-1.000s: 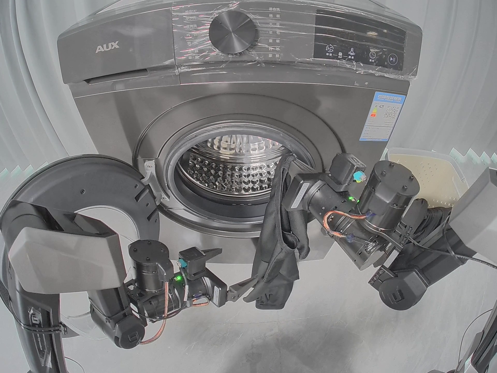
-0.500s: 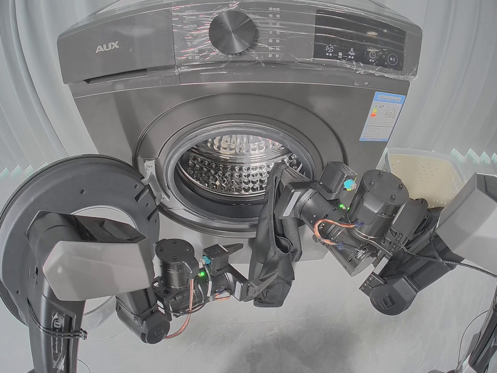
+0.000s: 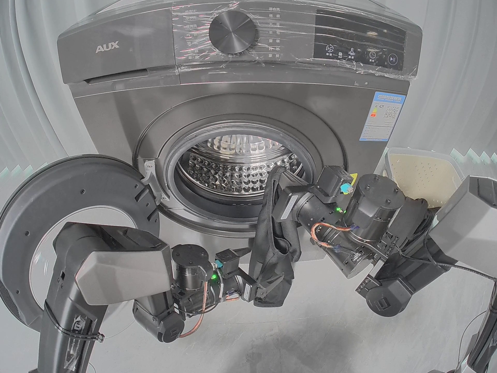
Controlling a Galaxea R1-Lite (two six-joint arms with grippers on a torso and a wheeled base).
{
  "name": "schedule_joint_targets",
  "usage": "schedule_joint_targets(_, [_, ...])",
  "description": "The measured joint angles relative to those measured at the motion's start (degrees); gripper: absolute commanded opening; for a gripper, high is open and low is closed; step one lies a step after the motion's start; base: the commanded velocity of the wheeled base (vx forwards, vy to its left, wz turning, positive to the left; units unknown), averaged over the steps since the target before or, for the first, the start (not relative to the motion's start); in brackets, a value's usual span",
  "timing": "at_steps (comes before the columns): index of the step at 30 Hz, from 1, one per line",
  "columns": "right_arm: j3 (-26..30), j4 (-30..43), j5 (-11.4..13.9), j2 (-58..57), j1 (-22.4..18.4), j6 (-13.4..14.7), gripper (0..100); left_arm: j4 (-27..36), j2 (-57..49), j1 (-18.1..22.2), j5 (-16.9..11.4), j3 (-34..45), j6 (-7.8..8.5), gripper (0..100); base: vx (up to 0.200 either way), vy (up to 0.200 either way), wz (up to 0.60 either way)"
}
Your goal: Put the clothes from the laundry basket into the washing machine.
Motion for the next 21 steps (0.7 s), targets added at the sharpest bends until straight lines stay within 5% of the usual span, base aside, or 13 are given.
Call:
schedule_joint_targets(10, [-0.02,-0.5,0.0,0.1,0.3,-0.02,0,0.29,3.86,0.22,1.51,-5.96,0.11,100,0.0,0.0,0.0])
schedule_joint_targets(11, [-0.02,-0.55,-0.02,0.1,0.35,-0.05,0,0.3,4.28,0.28,1.91,-6.42,0.2,0,0.0,0.0,0.0])
schedule_joint_targets(21, [0.3,-0.67,-0.9,0.1,0.73,0.0,0,0.13,6.64,1.22,5.14,-10.95,-0.05,0,0.0,0.0,0.0])
